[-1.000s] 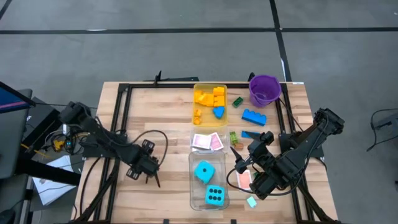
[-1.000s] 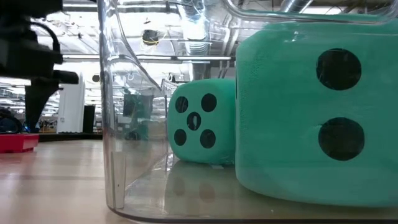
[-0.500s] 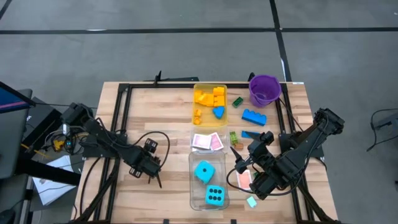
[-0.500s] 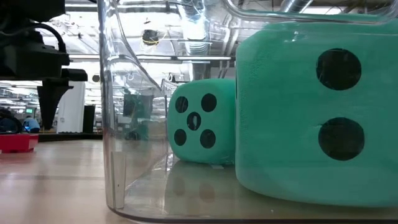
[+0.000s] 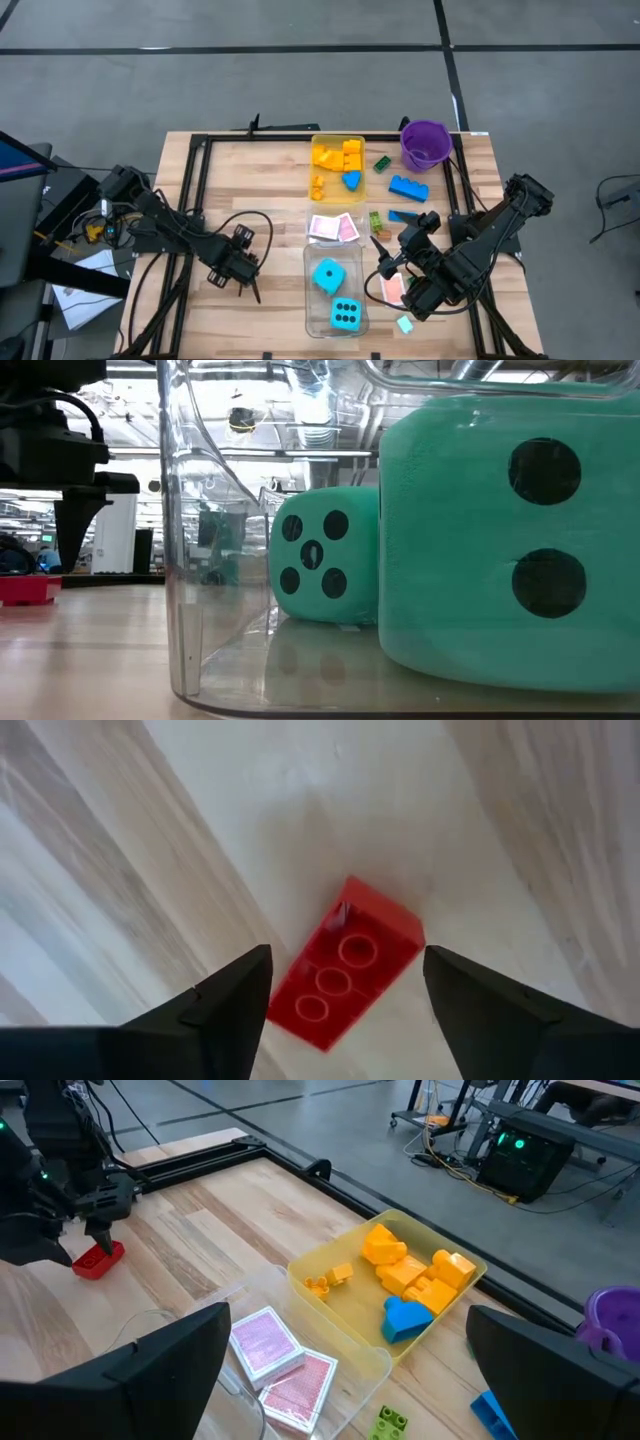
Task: Pick & Place Toys
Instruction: Put the red game piece into the yellow bin
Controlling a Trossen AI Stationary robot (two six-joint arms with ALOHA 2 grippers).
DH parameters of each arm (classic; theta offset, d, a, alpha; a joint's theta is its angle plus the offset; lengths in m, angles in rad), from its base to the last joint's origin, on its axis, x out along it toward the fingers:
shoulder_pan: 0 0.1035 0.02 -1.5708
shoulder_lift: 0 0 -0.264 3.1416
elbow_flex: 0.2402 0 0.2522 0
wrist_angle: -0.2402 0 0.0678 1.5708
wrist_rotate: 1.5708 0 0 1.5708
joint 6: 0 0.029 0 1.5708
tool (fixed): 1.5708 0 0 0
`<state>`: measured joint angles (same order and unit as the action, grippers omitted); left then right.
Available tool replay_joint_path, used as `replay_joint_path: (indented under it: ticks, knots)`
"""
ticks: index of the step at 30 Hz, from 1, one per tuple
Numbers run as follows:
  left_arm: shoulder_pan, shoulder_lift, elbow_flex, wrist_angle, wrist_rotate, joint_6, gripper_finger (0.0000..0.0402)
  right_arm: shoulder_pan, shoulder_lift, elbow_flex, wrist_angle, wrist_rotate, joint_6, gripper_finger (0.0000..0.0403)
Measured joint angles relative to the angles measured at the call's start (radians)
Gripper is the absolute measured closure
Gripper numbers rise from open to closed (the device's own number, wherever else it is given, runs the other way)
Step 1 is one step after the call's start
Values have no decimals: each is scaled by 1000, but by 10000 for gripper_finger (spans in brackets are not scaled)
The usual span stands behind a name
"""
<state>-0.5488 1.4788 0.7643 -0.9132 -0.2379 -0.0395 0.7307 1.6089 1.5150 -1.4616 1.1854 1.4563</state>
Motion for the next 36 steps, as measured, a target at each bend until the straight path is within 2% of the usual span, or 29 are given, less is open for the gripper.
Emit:
replay_joint_path:
  ticks: [4, 17, 20, 36]
  knots:
    - [0, 0, -8, 83, 0, 8, 155, 0, 0, 0, 0, -3, 0, 5]
    - [4, 0, -9, 43, 4, 8, 185, 0, 0, 0, 0, -8, 0, 5]
    - [4, 0, -9, 42, 34, 9, 188, 0, 0, 0, 0, -8, 2, 5]
    - [-1, 0, -9, 25, 24, 104, 153, 0, 0, 0, 0, -10, 1, 5]
